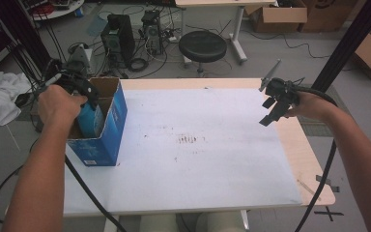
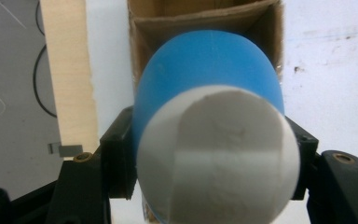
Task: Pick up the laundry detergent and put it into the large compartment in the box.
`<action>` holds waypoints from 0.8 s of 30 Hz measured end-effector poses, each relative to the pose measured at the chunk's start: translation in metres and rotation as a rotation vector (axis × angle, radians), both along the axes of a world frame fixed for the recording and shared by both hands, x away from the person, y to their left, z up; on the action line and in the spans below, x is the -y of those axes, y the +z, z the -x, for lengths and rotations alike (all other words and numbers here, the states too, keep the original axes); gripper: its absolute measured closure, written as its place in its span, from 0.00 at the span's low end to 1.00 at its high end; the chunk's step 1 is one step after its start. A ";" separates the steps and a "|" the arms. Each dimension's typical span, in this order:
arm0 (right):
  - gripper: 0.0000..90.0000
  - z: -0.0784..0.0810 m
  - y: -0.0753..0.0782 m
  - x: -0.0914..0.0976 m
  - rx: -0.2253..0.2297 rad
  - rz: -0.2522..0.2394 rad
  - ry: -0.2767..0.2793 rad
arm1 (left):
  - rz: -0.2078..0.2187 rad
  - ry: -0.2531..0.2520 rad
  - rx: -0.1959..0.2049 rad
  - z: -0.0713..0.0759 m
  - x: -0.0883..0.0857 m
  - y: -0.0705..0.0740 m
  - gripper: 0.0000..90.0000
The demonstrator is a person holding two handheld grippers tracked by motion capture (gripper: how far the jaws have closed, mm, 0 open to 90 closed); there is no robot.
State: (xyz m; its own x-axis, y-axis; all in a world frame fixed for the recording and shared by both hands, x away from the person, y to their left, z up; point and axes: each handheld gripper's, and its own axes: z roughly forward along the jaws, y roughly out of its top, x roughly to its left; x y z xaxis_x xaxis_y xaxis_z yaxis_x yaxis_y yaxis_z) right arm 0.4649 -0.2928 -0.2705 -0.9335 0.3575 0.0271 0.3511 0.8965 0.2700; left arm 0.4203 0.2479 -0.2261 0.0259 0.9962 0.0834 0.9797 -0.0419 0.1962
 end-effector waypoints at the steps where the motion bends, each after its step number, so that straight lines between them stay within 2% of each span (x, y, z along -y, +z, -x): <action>1: 0.20 0.000 0.000 0.000 0.000 0.001 0.000 | -0.002 -0.002 -0.008 0.000 0.000 -0.004 0.42; 2: 0.20 0.000 0.000 0.000 0.000 0.001 0.000 | -0.002 -0.002 -0.008 0.000 0.000 -0.004 0.42; 3: 0.20 -0.001 -0.001 0.001 -0.002 0.001 -0.004 | -0.009 -0.012 -0.002 0.000 0.001 -0.014 0.42; 10: 0.19 -0.002 -0.003 0.000 -0.005 0.011 0.000 | -0.014 -0.022 -0.011 -0.001 0.002 -0.037 0.42; 16: 0.19 -0.002 -0.006 0.002 -0.009 0.014 -0.005 | -0.026 -0.040 -0.048 -0.003 0.004 -0.054 0.42; 24: 0.19 -0.003 -0.007 0.003 -0.011 0.014 -0.013 | -0.030 -0.045 -0.049 -0.003 0.004 -0.061 0.42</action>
State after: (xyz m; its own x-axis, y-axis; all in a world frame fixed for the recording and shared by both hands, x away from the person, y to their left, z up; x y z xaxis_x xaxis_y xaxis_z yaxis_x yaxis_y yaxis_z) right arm 0.4674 -0.2962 -0.2770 -0.9286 0.3696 0.0321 0.3653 0.8956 0.2538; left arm 0.4237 0.2443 -0.2866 0.0752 0.9910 0.1103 0.9851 -0.0910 0.1460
